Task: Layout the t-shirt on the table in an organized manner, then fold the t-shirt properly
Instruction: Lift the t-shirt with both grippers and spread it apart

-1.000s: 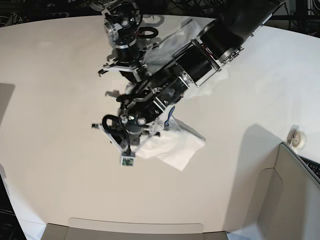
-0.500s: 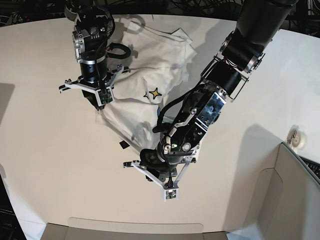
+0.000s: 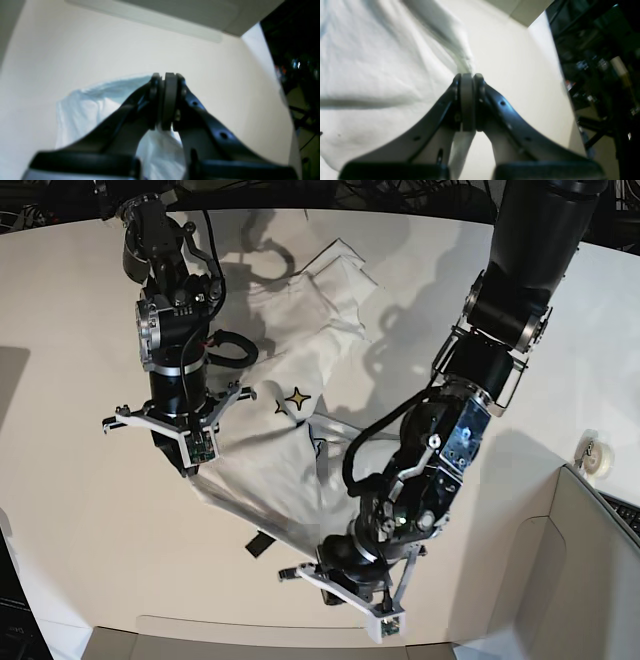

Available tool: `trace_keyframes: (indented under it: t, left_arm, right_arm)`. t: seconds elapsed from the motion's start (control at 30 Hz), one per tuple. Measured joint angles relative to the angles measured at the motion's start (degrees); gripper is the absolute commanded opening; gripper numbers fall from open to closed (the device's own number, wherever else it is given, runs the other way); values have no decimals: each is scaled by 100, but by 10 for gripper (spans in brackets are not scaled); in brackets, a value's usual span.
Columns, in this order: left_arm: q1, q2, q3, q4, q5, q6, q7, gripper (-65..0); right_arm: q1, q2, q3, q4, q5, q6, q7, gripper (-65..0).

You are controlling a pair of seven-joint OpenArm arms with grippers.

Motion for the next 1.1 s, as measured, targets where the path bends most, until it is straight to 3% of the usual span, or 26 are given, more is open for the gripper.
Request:
trace_keyframes:
  t: [0.3, 0.5, 0.63, 0.9, 1.03, 1.1]
  left_arm:
    - [-1005, -542, -348, -9, -588, -31, -122, -650]
    - [-1644, -774, -358, -208, -660, -24, -122, -650]
    - [-2074, -999, -409, -348, -684, -48, -358, -650]
    - [-2494, -1561, -1283, -885, -708, 52, -544, -650]
    - [-2496, -1843, -1788, -997, -684, 55, -575, -650]
    - [-2507, -1950, -1934, -1012, -686, -173, -614, -650]
  right_arm:
    - [1370, -354, 11, -302, 2, 26, 81, -650]
    - [2326, -693, 11, -918, 0, 13, 343, -650]
    - [3128, -1141, -4, -1447, 2, 13, 374, -650]
    - [4249, -2059, -28, -2695, -11, -20, 678, -650]
    - [4739, -2083, -26, -3211, -24, -11, 968, -650]
    - [4986, -2081, -50, -3460, -24, -15, 999, -650]
